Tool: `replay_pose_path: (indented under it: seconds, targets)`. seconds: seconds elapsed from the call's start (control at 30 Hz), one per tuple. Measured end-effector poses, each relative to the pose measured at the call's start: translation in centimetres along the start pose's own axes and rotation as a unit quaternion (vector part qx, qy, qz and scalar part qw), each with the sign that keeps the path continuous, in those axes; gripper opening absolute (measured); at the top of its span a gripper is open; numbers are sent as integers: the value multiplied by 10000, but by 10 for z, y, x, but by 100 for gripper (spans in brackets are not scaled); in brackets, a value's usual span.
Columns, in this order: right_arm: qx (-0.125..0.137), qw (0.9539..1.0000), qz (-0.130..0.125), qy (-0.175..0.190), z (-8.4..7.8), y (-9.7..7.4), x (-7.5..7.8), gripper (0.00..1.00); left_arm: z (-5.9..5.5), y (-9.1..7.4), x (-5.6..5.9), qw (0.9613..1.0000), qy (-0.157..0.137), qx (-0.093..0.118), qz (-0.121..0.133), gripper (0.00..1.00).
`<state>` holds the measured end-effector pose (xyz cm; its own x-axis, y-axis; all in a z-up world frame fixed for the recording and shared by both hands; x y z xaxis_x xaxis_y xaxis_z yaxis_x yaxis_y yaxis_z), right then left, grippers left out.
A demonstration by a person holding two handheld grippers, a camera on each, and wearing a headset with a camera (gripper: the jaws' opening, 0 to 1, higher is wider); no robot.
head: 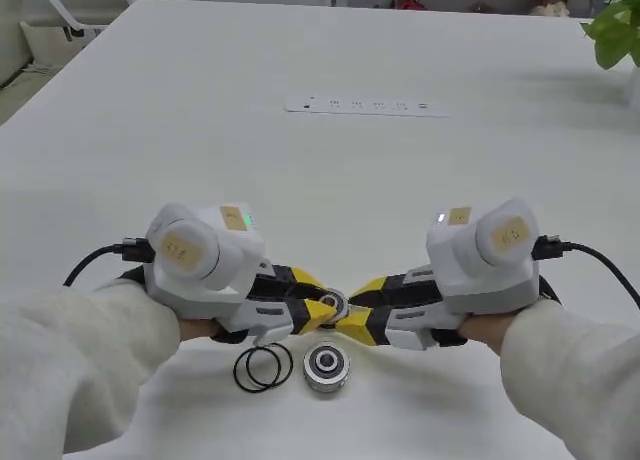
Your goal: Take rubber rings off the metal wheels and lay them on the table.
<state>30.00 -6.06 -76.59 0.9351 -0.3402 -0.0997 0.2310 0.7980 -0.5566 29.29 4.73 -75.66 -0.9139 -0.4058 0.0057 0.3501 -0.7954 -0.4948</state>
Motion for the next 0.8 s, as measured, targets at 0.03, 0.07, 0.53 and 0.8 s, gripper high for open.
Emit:
replay_pose_path:
  seconds: [0.03,0.07,0.53,0.8]
  targets:
    - [-15,9999,-7,-131,0,1,-2,22,0,0,0,10000,3,3,-3,14]
    - [-21,9997,-66,-220,0,2,-1,22,0,0,0,10000,9,3,-8,14]
    - [-21,9999,112,-41,-1,1,3,18,-1,0,-1,10000,-6,26,-21,14]
    - [-50,10000,78,-20,-2,-1,2,12,-2,0,-2,10000,-45,21,39,14]
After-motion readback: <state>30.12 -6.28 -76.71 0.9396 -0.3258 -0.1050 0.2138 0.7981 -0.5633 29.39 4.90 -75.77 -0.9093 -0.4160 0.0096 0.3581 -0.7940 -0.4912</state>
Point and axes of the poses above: the centre of the closed fingertips' face, and the gripper's own axes: y roughly forward along the fingers, x roughly to its right, z roughly out of its top, the point moved 7 cm from there along -y, roughly backward along the fingers, and after that the axes turned 2 degrees about -z, right-handed, at the moved point
